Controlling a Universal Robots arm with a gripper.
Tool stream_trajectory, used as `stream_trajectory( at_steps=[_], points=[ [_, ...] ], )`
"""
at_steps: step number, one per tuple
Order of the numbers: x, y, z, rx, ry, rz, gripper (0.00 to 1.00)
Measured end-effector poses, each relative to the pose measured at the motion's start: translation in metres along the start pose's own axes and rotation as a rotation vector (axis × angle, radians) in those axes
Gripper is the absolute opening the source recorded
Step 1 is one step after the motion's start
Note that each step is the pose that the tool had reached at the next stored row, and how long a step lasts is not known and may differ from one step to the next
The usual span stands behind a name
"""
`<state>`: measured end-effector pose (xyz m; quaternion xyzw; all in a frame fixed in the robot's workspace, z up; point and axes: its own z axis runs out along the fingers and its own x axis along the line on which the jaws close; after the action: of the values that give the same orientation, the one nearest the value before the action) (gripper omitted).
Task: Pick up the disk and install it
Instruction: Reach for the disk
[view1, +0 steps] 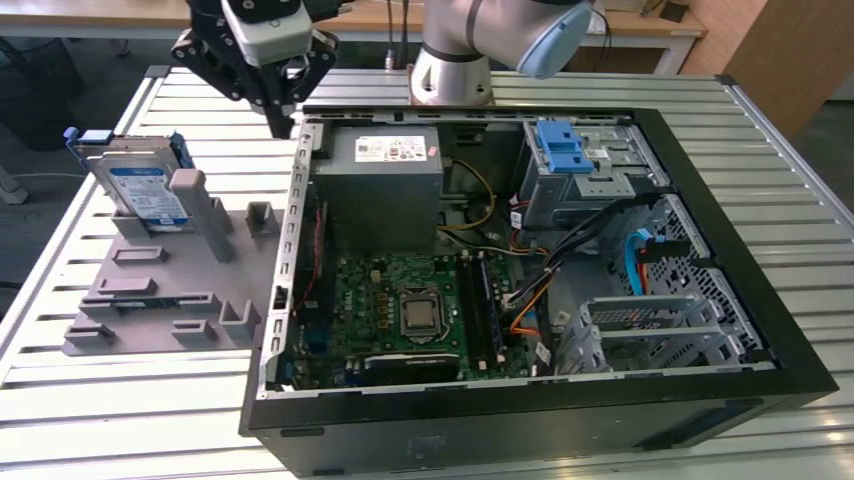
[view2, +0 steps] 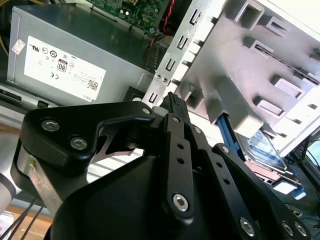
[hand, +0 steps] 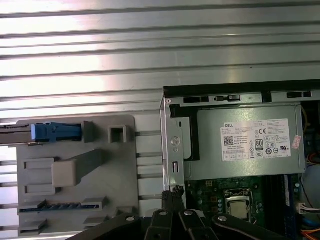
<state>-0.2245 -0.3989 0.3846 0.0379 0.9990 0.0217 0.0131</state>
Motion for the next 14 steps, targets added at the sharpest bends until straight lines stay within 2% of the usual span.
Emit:
stream_trajectory(
  at_steps=[14],
  points=[
    [0.0031,-0.0002,0.0004,0.0,0.0,0.0,0.11]
  ],
)
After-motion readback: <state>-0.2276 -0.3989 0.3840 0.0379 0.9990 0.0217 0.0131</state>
